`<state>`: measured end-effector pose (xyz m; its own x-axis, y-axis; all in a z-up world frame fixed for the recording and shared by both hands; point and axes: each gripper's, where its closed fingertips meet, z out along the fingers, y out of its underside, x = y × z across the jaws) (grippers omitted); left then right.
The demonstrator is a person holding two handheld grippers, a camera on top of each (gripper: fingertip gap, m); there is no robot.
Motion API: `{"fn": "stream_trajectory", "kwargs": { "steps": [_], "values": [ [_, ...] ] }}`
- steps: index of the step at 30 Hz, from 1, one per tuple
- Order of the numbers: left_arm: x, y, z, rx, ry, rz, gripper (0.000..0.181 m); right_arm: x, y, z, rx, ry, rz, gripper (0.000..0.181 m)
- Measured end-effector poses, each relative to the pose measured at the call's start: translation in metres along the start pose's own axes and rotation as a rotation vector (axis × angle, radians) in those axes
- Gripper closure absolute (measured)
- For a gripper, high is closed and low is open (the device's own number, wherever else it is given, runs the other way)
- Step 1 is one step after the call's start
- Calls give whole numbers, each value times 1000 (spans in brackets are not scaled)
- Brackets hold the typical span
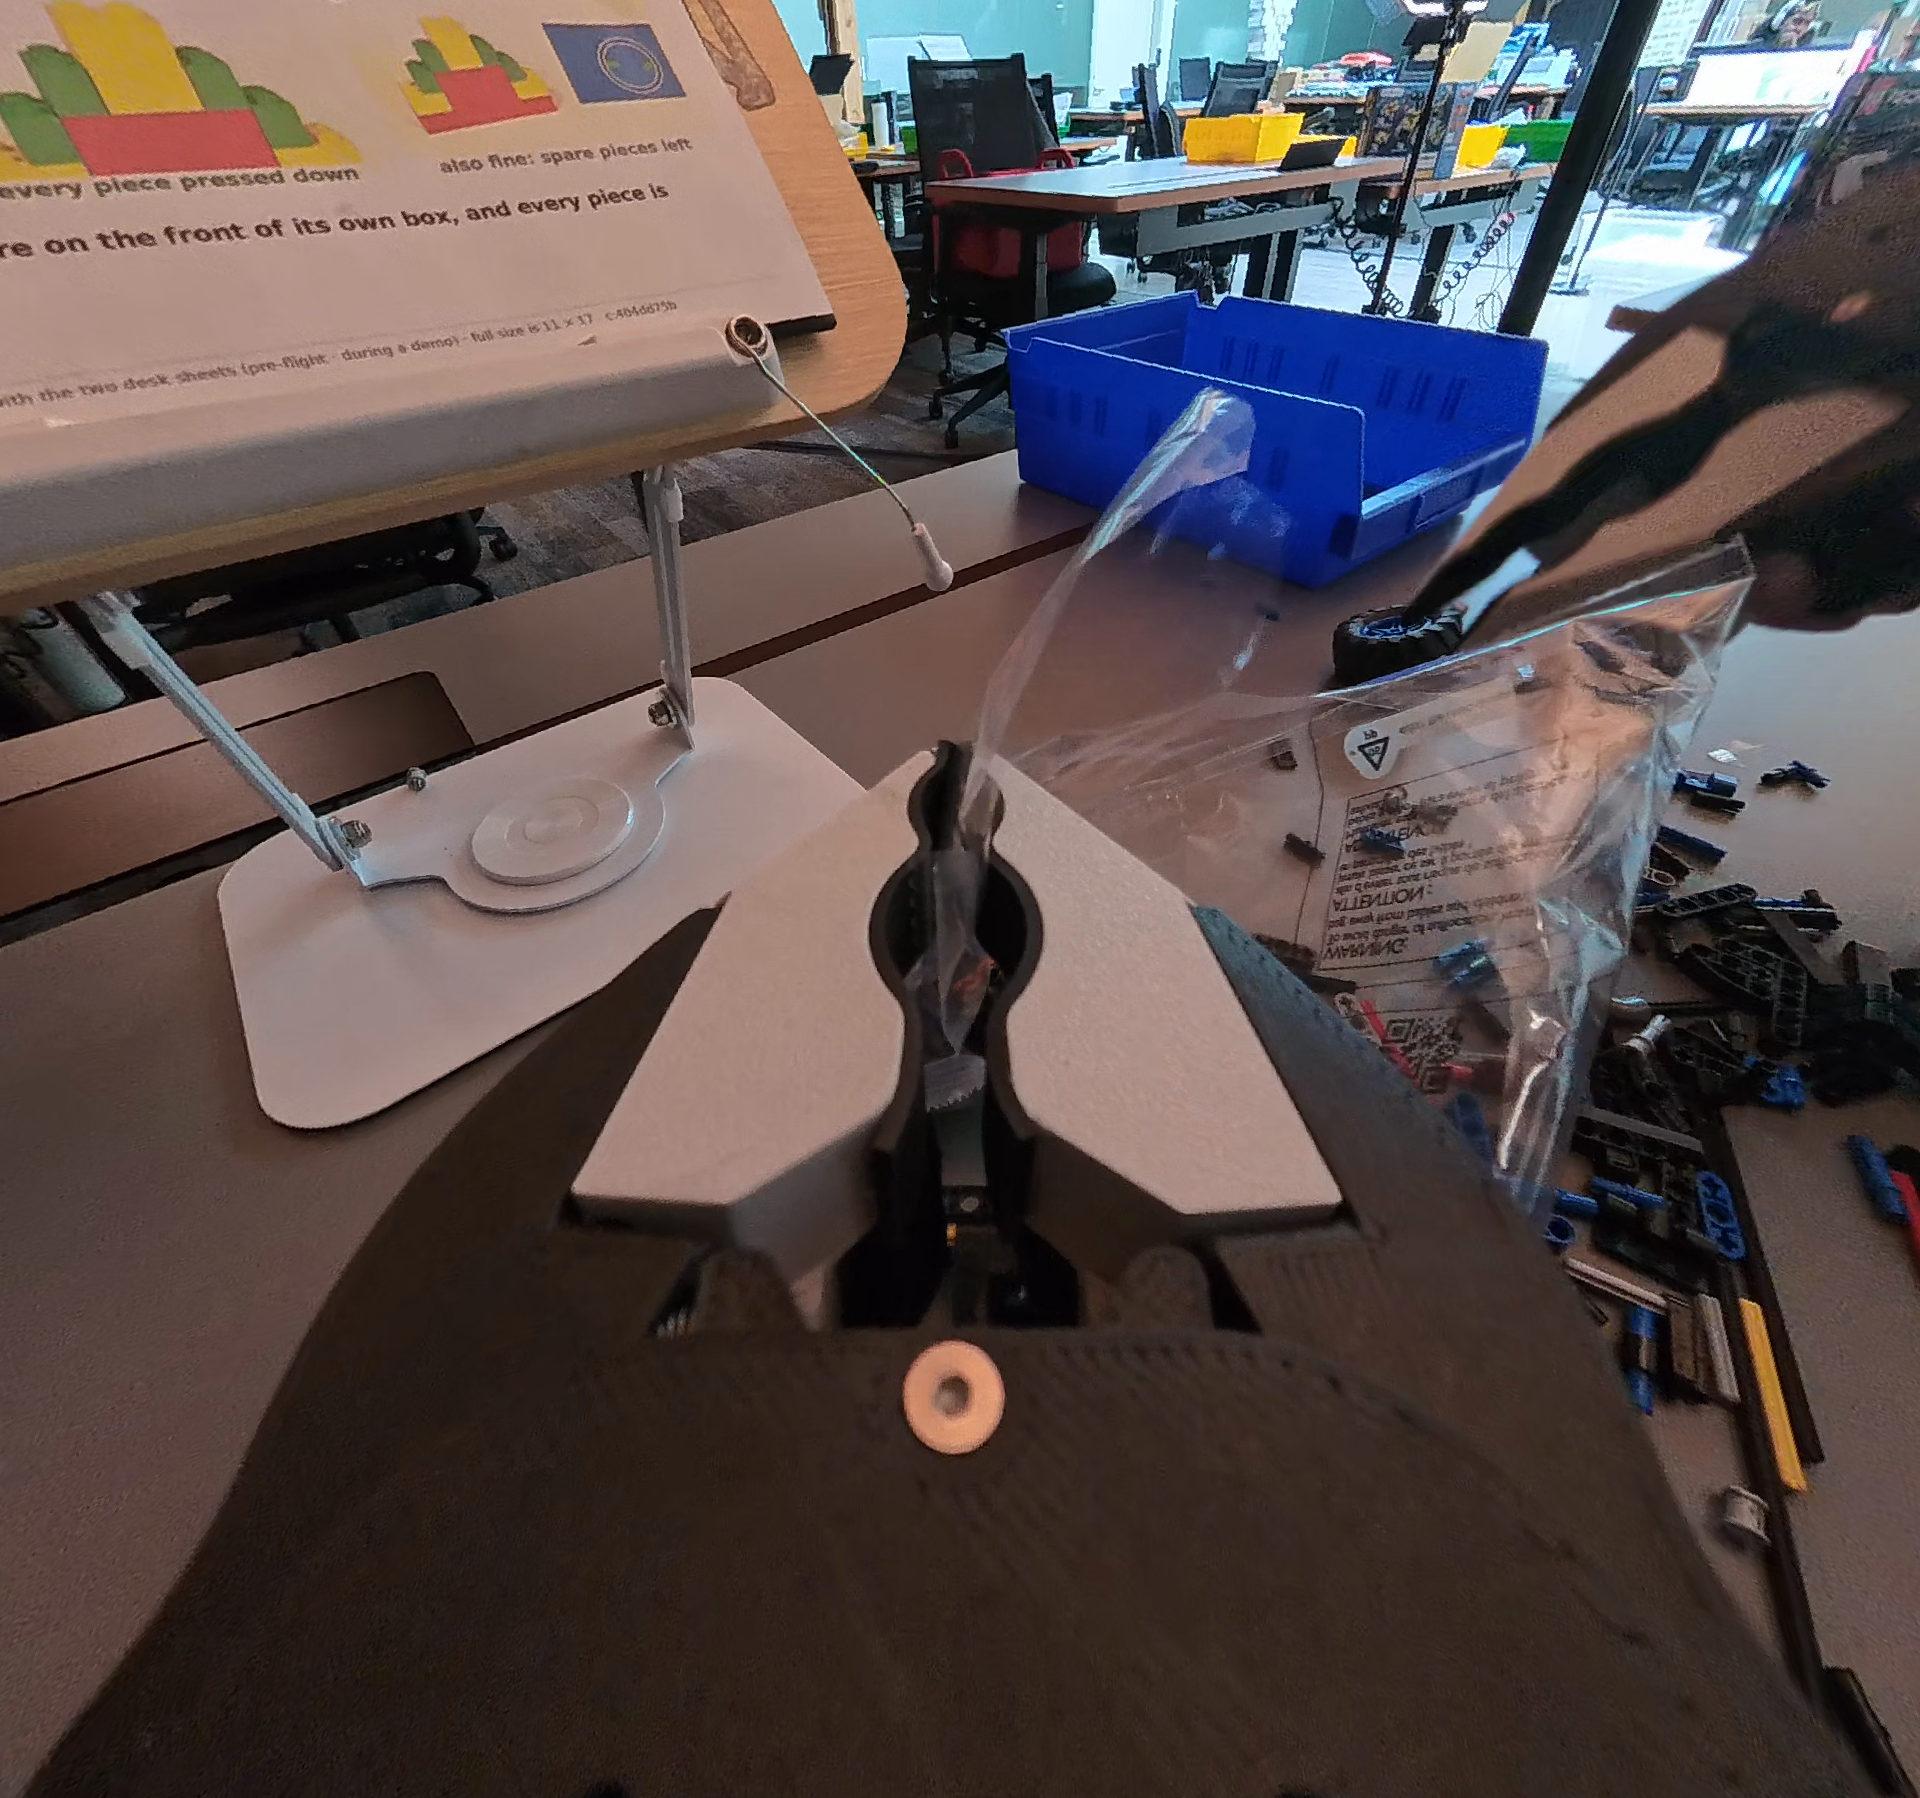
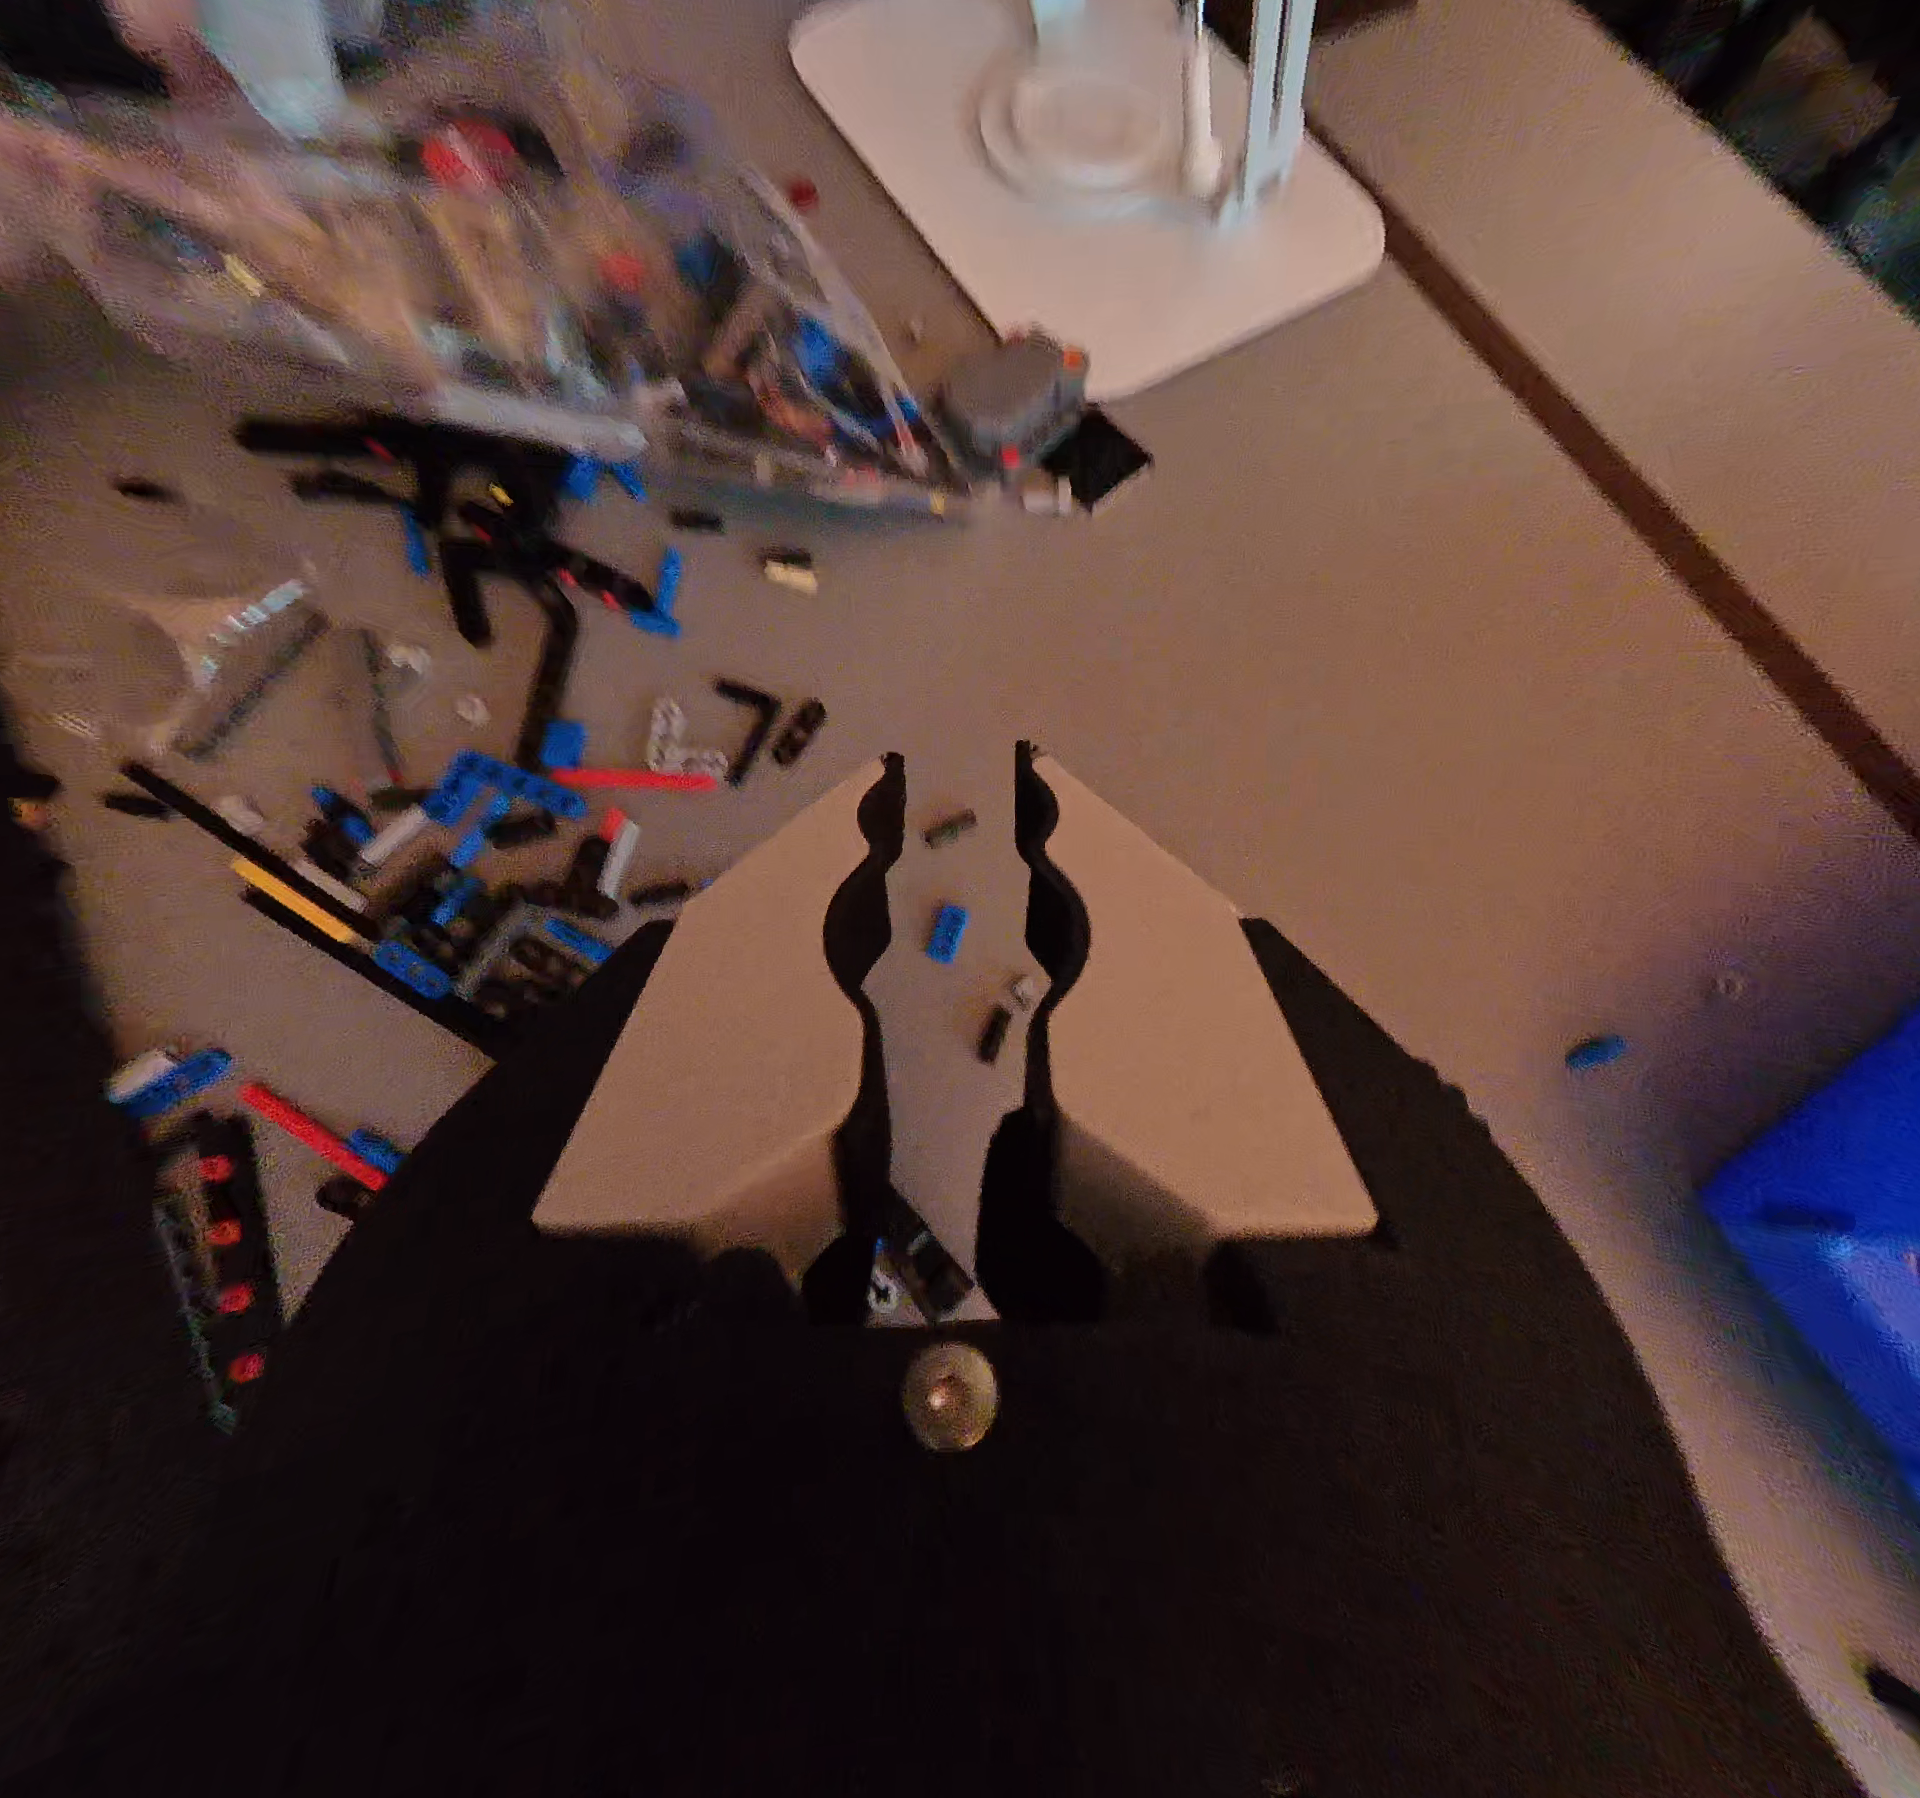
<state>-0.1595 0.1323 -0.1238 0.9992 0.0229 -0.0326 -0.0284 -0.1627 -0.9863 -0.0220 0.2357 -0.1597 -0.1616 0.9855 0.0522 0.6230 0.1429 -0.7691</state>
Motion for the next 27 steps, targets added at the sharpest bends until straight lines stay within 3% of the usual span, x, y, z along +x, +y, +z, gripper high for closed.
{"fn": "stream_trajectory", "kwargs": {
  "steps": [3, 6, 9, 11, 14, 17, 19, 22, 25, 27],
  "values": [
    [-1, 0, -1, 0, -4, 0, 181, 10, 55, 15, -164, 4, 43, 161],
    [-2, 1, -1, -1, -6, -3, 181, 6, 80, 30, -241, -47, 73, 160],
    [-2, 0, -1, 0, -7, -3, 181, 4, 93, 41, -310, -49, 64, 161],
    [-2, 0, -2, 1, -7, -2, 181, 0, 90, 46, -288, -72, 71, 175],
    [-1, -1, -2, 4, -3, -4, 181, 0, 86, 47, -282, -63, 57, 176],
    [1, -2, -1, 6, 3, -3, 181, 1, 56, 33, -178, -42, 68, 176],
    [2, -2, 0, 5, 8, 0, 181, -4, 7, 12, -18, -26, 45, 176],
    [3, -2, 1, 3, 11, 5, 181, -42, -75, -20, 225, -88, -67, 176],
    [3, -1, 1, 3, 11, 2, 181, -79, -120, -19, 253, -151, -177, 176],
    [3, 0, 0, 2, 9, 2, 181, -94, -128, 0, 192, -175, -217, 171]
  ]
}}
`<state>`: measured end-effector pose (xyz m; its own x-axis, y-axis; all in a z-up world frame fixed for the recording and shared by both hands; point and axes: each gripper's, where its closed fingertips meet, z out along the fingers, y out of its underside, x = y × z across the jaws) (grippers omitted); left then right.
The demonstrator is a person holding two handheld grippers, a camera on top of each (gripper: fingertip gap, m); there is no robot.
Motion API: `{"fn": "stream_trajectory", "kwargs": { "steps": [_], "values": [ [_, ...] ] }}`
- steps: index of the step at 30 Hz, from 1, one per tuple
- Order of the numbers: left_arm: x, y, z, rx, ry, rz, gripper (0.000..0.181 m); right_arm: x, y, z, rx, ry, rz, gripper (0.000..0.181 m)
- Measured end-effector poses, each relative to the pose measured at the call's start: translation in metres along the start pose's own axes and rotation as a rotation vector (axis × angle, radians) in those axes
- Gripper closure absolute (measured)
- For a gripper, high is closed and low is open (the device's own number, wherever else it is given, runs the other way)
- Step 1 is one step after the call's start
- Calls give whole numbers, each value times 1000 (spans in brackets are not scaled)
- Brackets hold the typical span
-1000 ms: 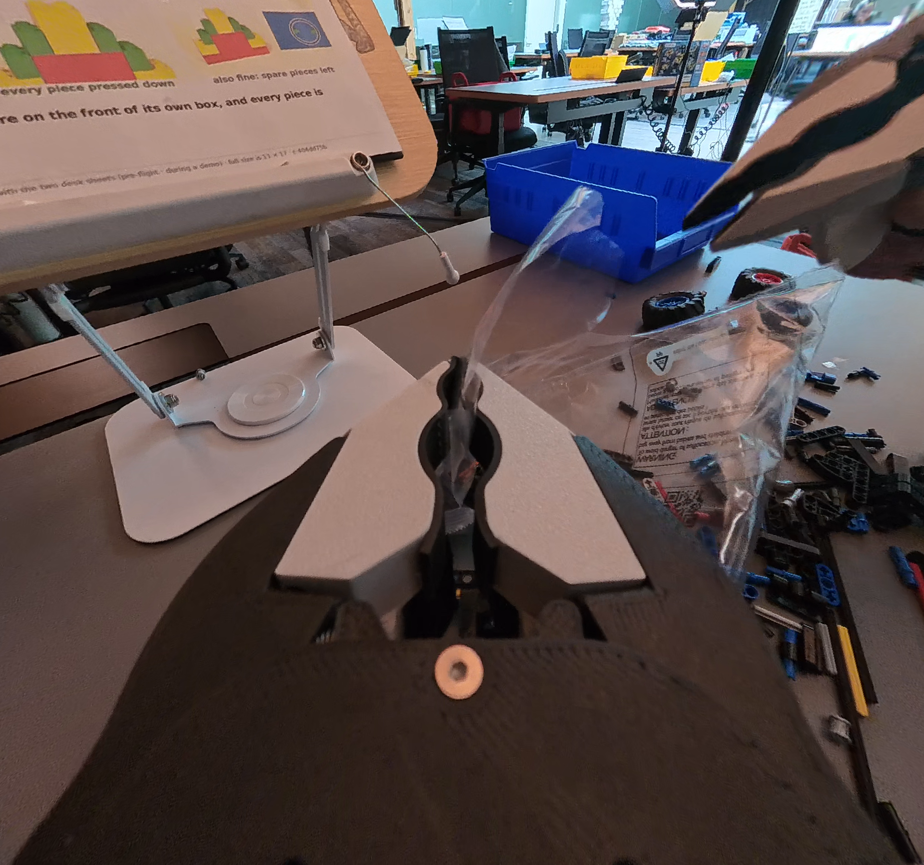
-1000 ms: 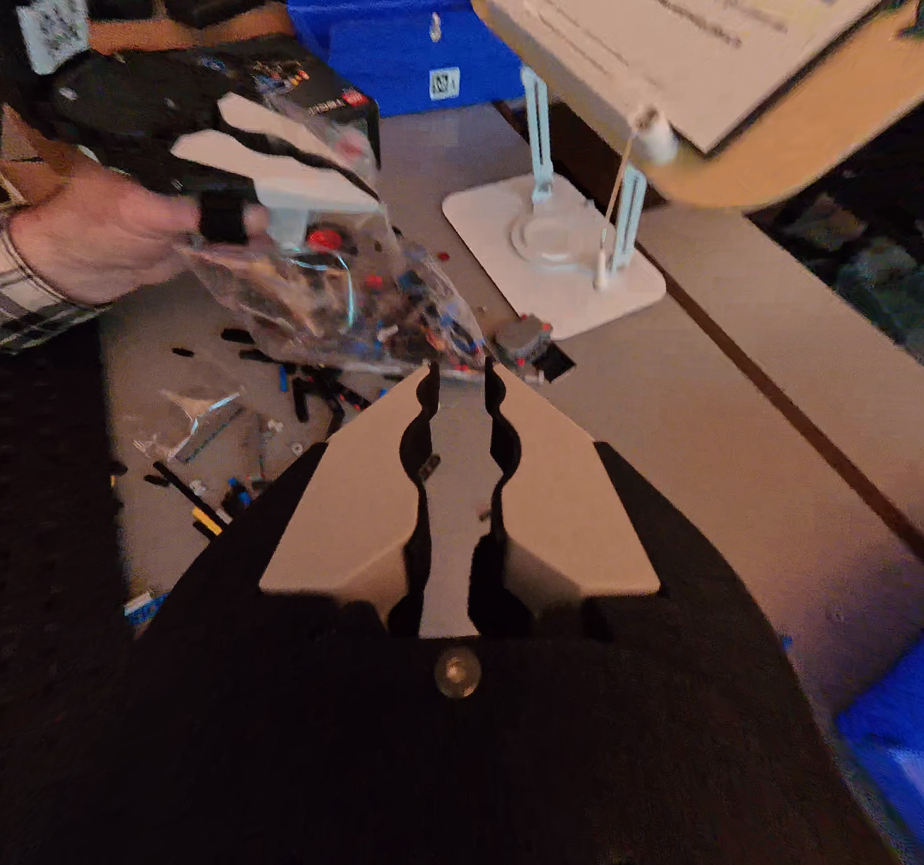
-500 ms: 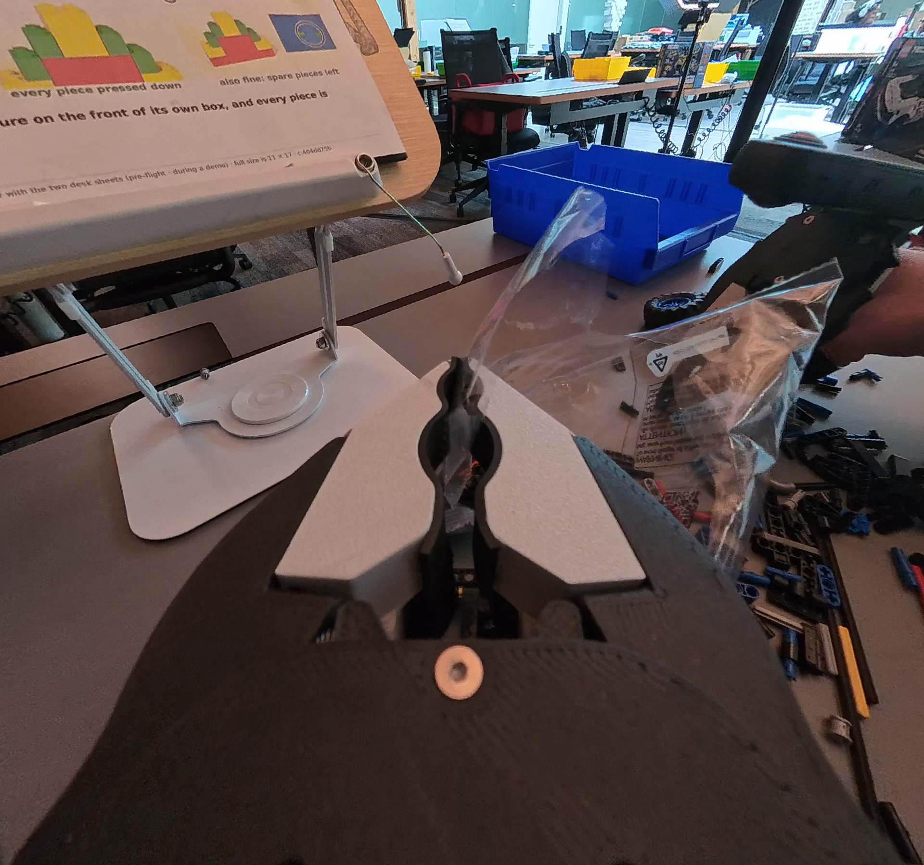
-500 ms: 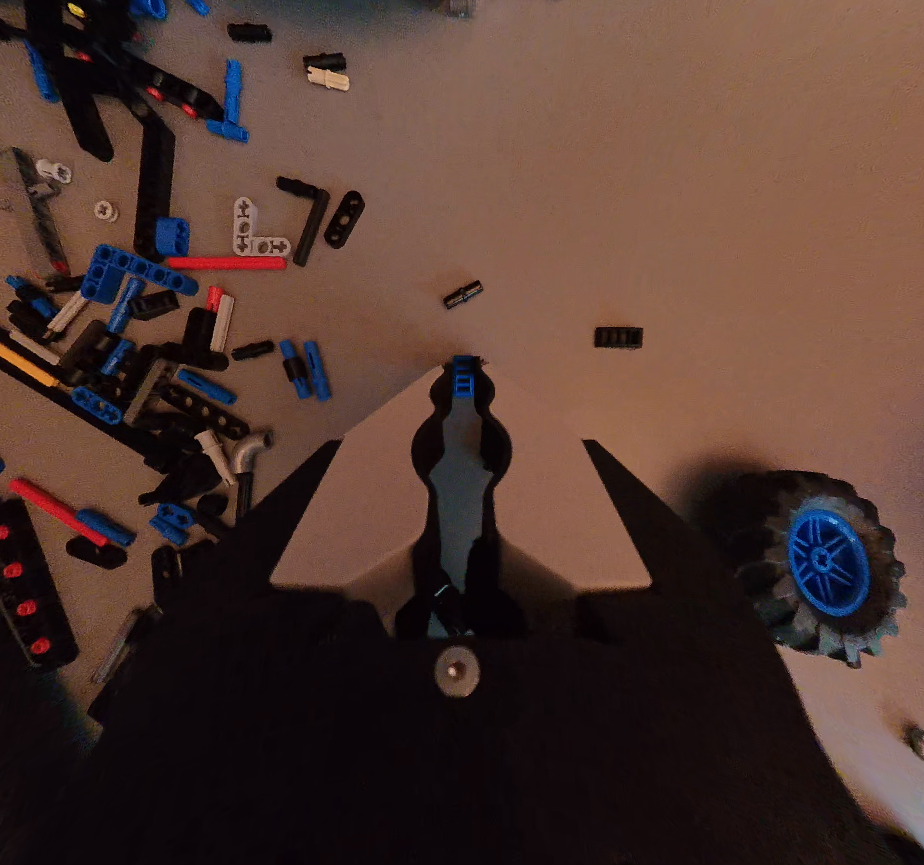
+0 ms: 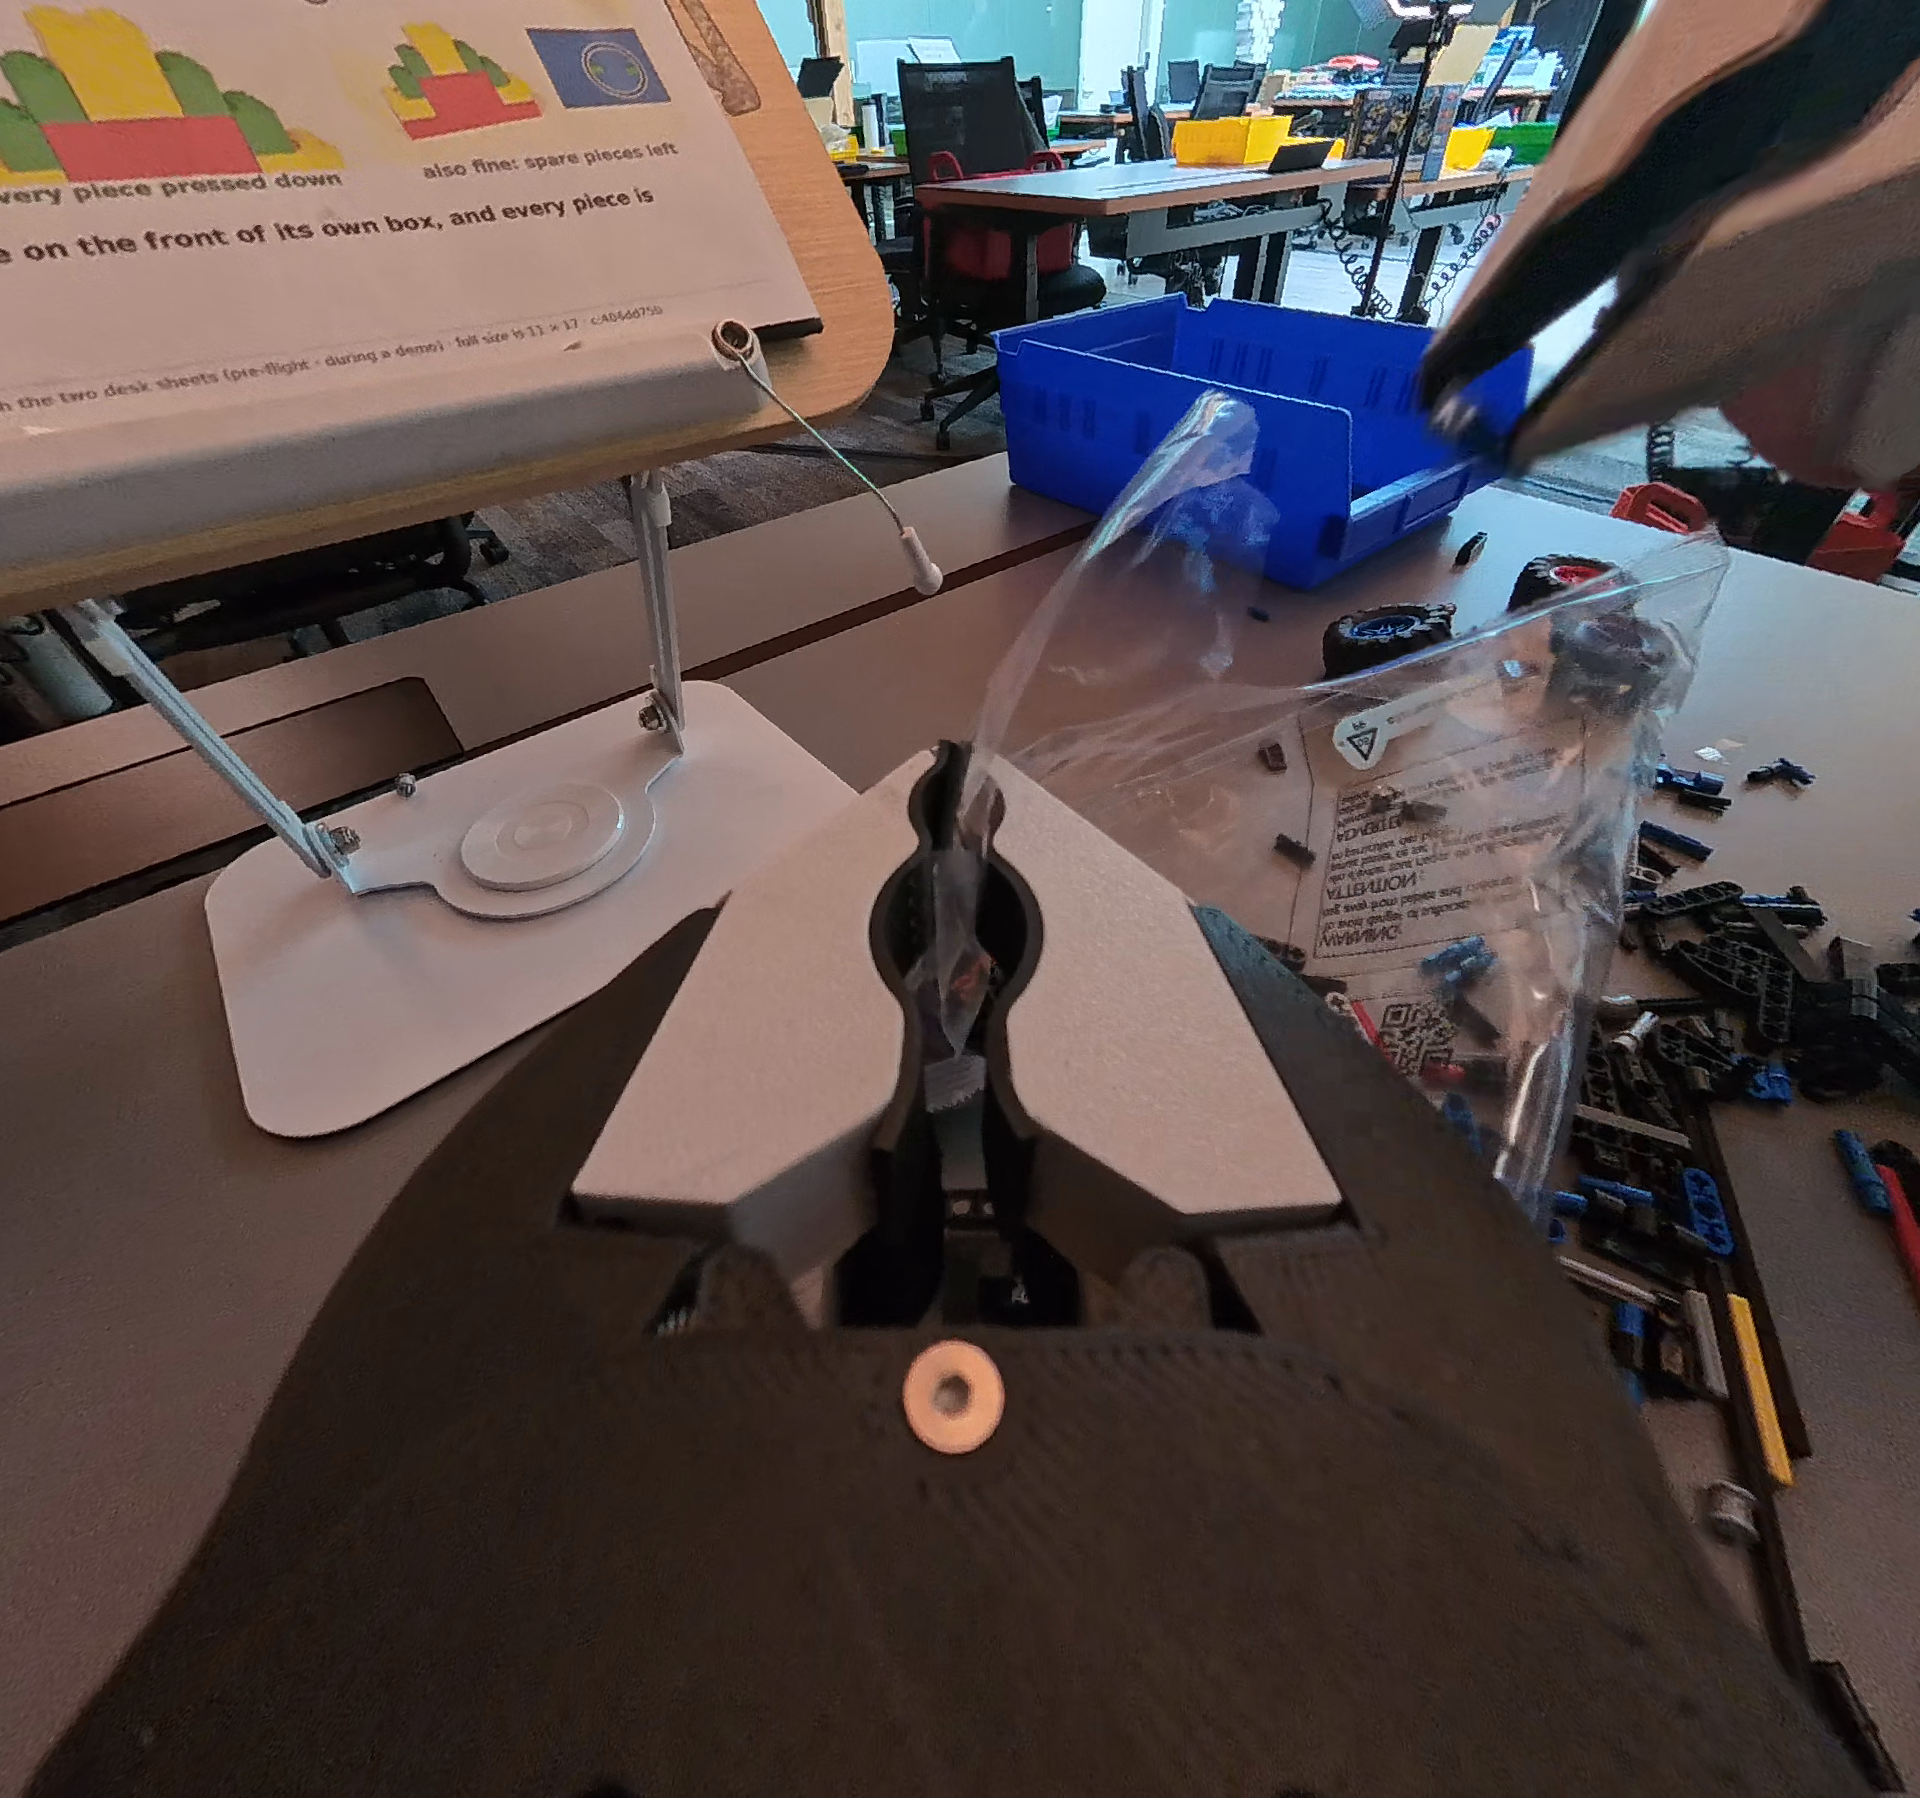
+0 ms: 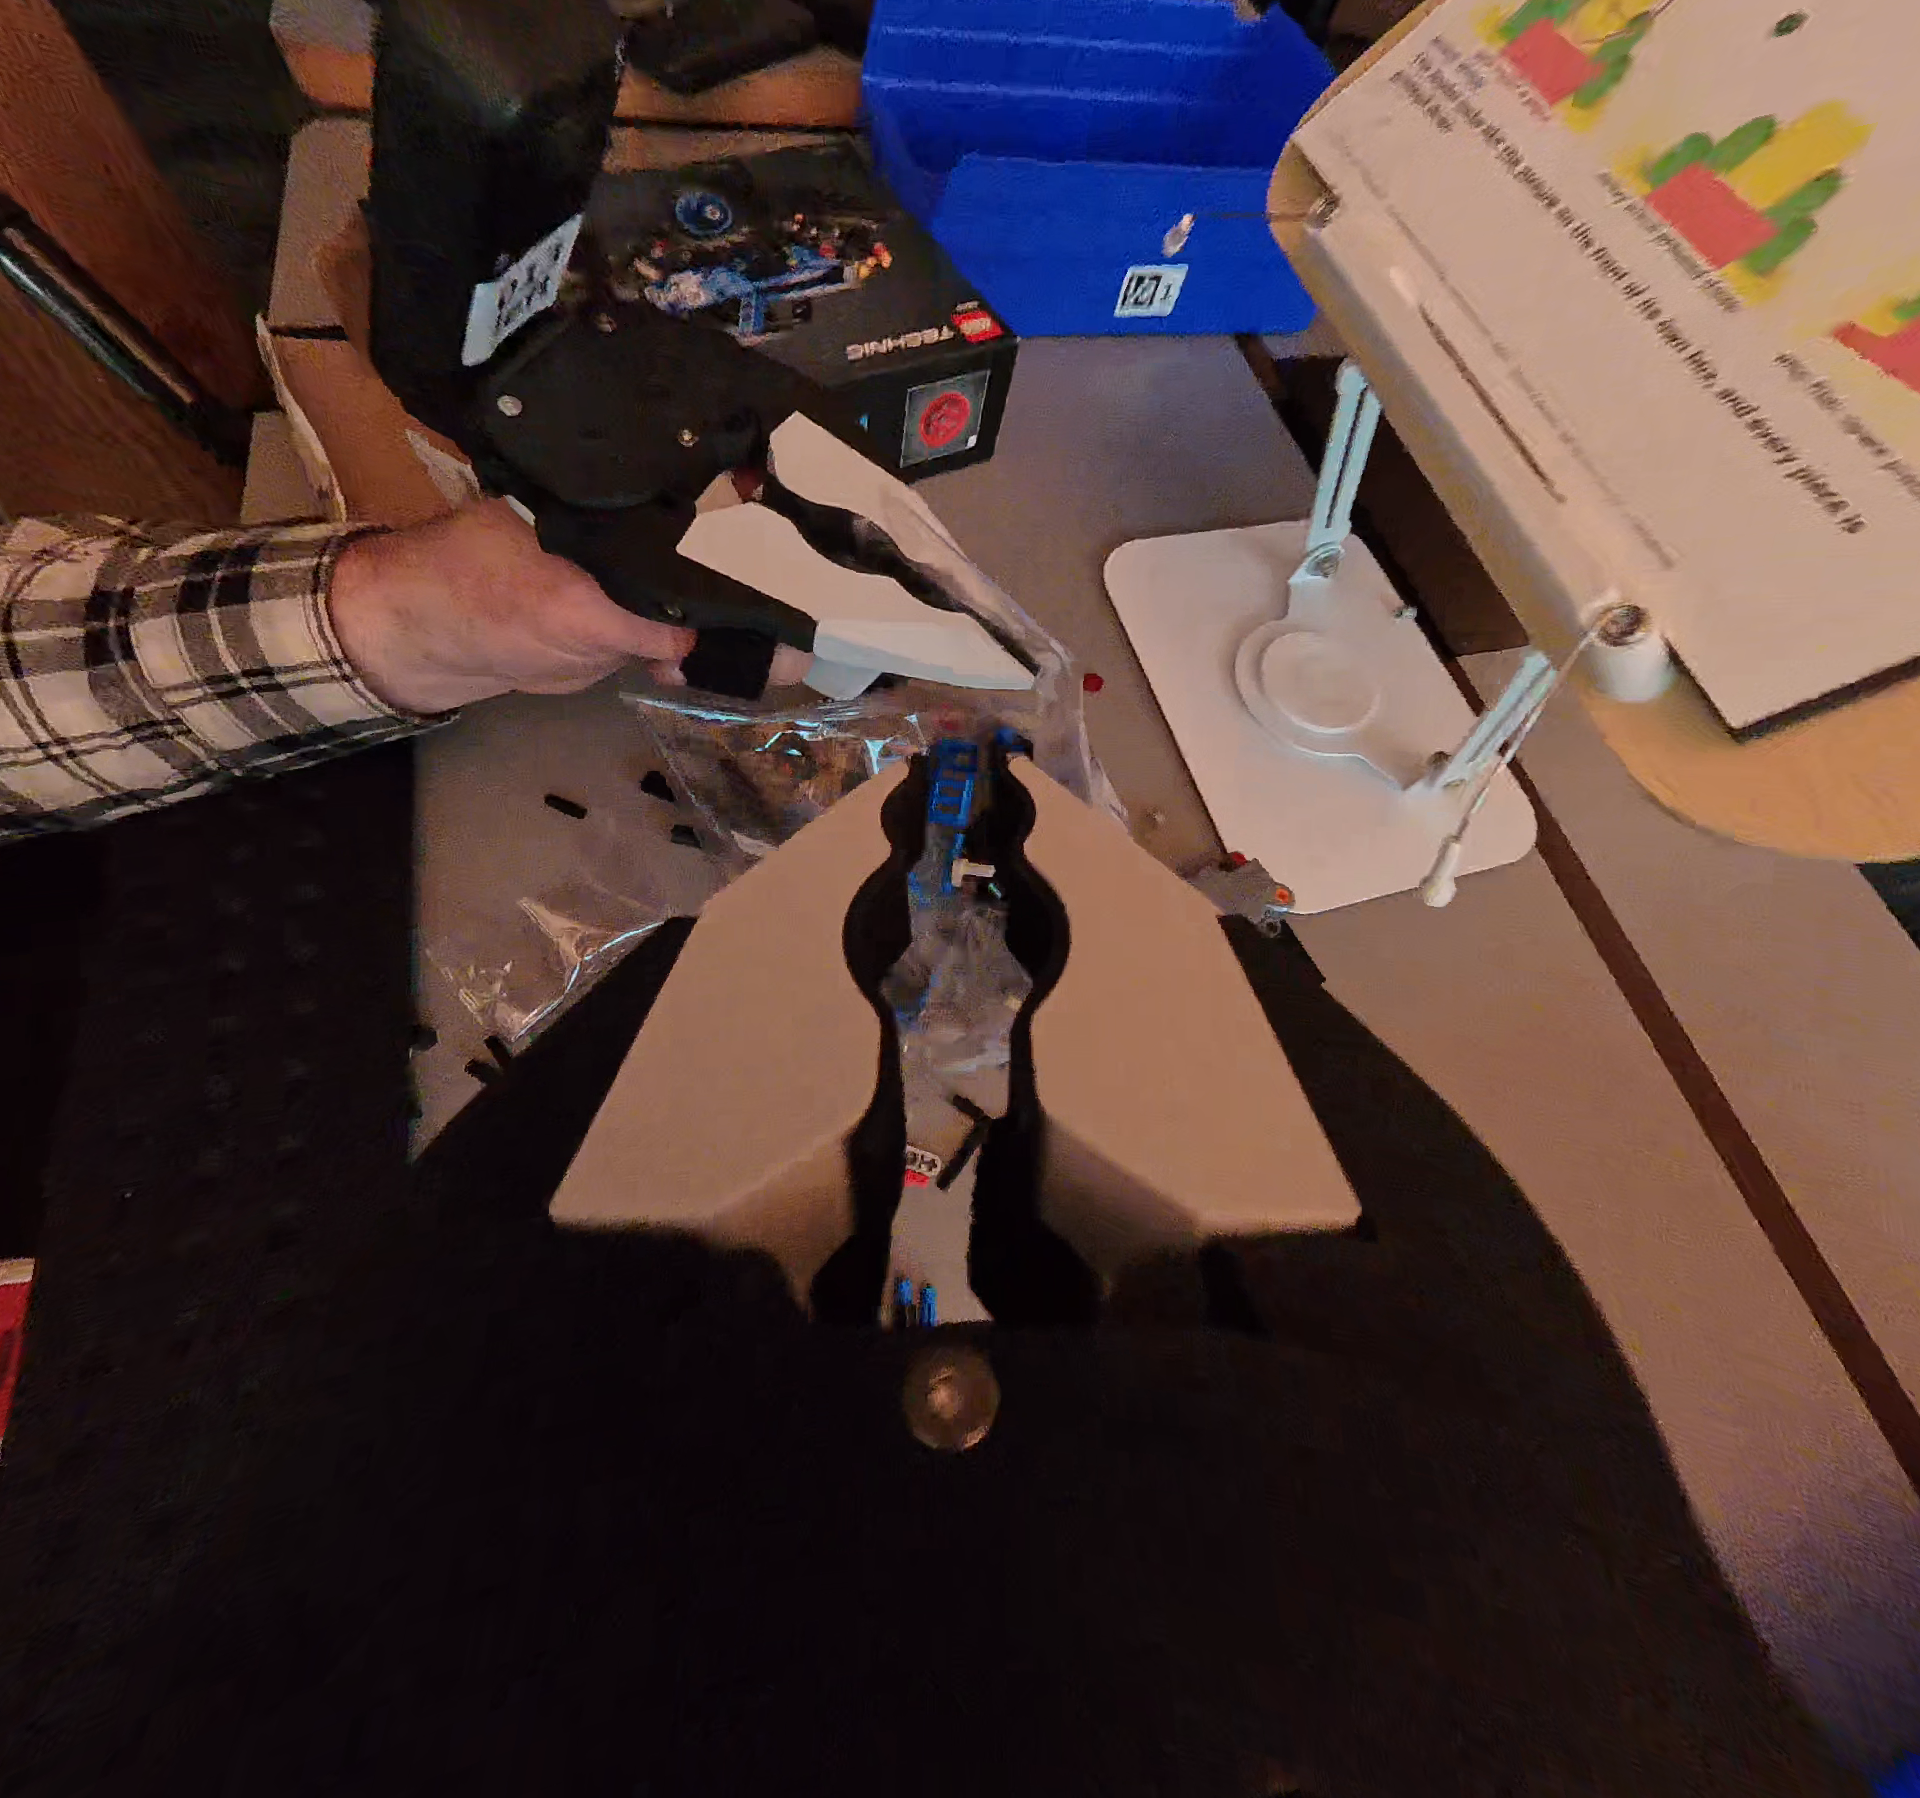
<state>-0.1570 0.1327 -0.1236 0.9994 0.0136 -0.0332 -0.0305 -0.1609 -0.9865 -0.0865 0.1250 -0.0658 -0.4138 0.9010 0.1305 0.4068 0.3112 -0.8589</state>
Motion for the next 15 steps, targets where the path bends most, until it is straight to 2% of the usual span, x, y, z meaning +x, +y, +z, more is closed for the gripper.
{"fn": "stream_trajectory", "kwargs": {
  "steps": [3, 7, 9, 11, 15],
  "values": [
    [0, 0, -1, 1, 0, -1, 181, 2, 12, 19, -90, 10, -6, 160],
    [1, -1, -1, 3, 7, 0, 181, 24, 28, -6, -9, 81, 81, 161],
    [2, -1, 0, 3, 11, 0, 181, 47, 61, -23, -48, 169, 141, 163],
    [3, -1, 0, 1, 13, 2, 181, 64, 110, -36, -157, 221, 225, 161],
    [3, -1, 0, -1, 9, 6, 181, 72, 195, -42, -346, 241, 348, 158]
  ]
}}
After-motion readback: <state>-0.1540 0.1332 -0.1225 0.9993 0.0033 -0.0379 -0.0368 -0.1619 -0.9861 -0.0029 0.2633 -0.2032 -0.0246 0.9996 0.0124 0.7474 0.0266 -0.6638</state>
